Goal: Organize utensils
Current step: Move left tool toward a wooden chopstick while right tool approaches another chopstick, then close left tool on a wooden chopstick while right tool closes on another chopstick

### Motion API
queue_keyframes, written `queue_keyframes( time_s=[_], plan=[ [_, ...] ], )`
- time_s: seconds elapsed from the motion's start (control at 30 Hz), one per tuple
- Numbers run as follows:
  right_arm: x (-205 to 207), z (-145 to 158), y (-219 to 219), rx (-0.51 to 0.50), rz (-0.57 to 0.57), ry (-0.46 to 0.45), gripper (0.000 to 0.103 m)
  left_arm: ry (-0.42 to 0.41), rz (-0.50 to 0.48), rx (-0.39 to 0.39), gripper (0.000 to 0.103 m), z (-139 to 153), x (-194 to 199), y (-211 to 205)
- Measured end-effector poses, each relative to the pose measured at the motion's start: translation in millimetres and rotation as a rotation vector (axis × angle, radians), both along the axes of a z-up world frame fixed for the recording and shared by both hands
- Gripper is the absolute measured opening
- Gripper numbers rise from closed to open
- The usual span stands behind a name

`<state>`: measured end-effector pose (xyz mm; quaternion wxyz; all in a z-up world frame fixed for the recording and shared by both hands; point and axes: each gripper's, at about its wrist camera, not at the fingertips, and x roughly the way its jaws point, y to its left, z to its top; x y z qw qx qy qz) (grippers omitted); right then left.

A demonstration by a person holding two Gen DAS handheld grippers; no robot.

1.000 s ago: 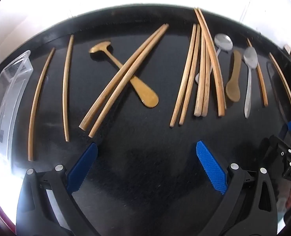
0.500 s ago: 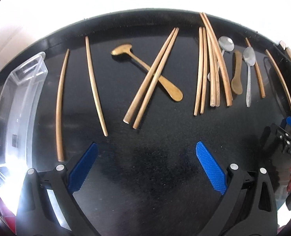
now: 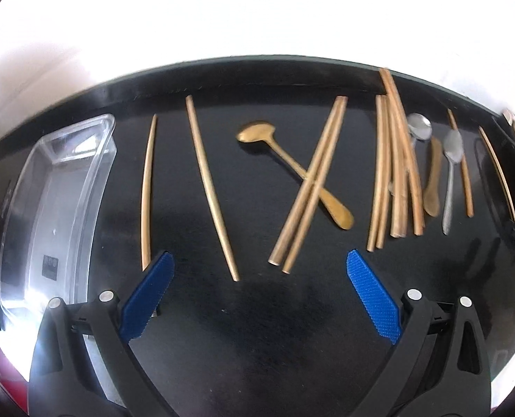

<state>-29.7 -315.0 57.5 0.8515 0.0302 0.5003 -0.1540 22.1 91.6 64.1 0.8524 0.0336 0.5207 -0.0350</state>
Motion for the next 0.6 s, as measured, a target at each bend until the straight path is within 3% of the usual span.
queue_keyframes(
  time_s=[0.47,0.6],
  plan=[
    [49.6,-24.1,-84.5,-0.006,-0.089,0.101,0.097,0.109,0.142,0.0,0.097,-35.7,65.3,45.6],
    [57.7,-25.7,-91.3,0.019,-0.126,0.073,0.098,0.129,0.177,0.001,0.097,-44.3,79.9,59.4]
  ],
)
